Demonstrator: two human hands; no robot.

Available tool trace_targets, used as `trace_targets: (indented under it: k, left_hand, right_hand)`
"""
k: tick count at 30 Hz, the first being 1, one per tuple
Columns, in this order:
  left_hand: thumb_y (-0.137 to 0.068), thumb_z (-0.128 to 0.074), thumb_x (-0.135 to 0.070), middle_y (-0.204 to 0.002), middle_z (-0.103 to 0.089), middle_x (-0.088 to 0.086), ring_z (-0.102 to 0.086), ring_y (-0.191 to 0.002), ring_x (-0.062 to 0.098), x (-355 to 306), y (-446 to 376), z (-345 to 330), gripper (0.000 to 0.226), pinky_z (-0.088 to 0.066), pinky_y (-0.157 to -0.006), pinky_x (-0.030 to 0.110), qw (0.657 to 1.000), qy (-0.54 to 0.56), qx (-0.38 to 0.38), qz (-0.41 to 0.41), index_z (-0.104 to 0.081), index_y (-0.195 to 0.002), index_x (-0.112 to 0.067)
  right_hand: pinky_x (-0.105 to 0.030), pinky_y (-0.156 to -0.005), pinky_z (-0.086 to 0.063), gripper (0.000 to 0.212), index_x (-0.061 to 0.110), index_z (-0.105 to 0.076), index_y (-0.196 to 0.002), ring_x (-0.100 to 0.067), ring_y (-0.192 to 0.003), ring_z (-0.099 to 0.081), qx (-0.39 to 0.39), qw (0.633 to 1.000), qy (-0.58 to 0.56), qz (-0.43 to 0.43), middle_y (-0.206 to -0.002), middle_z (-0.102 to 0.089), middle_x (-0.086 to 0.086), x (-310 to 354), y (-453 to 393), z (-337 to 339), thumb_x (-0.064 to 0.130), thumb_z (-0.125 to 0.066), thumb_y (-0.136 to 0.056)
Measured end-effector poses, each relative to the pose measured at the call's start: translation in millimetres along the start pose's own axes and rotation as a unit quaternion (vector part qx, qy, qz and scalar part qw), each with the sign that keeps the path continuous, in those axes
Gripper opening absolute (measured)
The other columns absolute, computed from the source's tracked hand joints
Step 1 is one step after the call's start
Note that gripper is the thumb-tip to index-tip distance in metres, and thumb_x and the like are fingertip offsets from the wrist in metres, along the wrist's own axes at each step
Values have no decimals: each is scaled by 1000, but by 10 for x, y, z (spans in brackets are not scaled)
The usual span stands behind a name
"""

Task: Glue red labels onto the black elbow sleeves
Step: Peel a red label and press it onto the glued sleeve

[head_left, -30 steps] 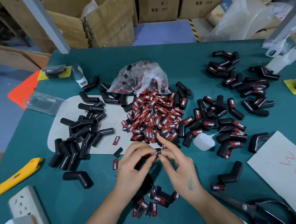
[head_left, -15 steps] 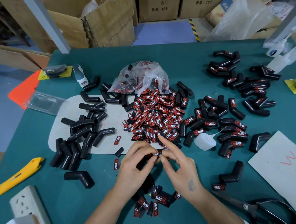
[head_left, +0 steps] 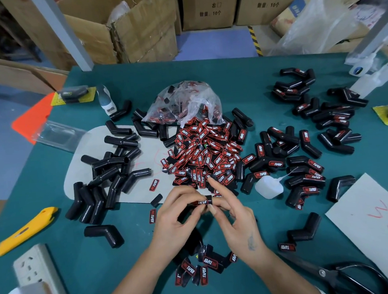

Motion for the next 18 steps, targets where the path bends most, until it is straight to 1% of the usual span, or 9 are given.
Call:
trace_targets:
  k: [2, 4, 9, 15, 18]
  left_hand:
    - [-98, -71, -17, -113, -63, -6, -67, -106, 21, -4, 4, -10, 14, -51, -94, 27, 1000, 1, 4, 2, -74, -110, -23]
    - [-97, -71, -15, -112, -63, -5, -67, -105, 20, -13, 5, -17, 13, -51, -94, 26, 1000, 0, 7, 3, -74, -108, -21]
    - [-96, -70, -14, -110, -62, -4, -66, -104, 17, -32, -11, -3, 11, -49, -94, 23, 1000, -1, 18, -1, -75, -106, -15]
    - [-96, -70, -14, -110, -62, -6, -66, -104, 17, -67, -11, -11, 12, -49, -95, 23, 1000, 9, 13, 3, -74, -107, -18]
    - [-93, -76, -7, -109, -65, 0, -67, -103, 18, -70, -1, -20, 13, -51, -95, 24, 1000, 25, -13, 11, -78, -105, -13]
  right_hand:
    - [-16, -100, -48, 59, 43, -44, -157, -13, -102, -73, -8, 1000, 8, 4, -102, -76, 9, -5, 2, 0, 15, -58, -106]
    - [-17, -99, -48, 61, 42, -44, -156, -13, -97, -72, -12, 1000, 13, 9, -97, -75, 8, -16, 11, -5, 12, -59, -105]
    - [-16, -100, -48, 67, 44, -46, -155, -12, -95, -72, -26, 999, 20, 15, -94, -73, 9, -48, 20, -26, 6, -61, -102]
    - [-19, -102, -49, 63, 44, -45, -156, -15, -98, -73, -27, 999, 15, 7, -97, -75, 9, -57, 20, -21, 12, -60, -103]
    - [-19, -102, -48, 53, 43, -44, -156, -15, -102, -73, -21, 1000, -5, 7, -101, -76, 10, -17, 8, -25, 24, -57, -107]
Point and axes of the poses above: each hand's wrist, its own y-axis away from the middle knuckle, its own z-axis out of the back of the hand, x = y × z, the point moved 1 cm from there along -y, towards the middle knuckle
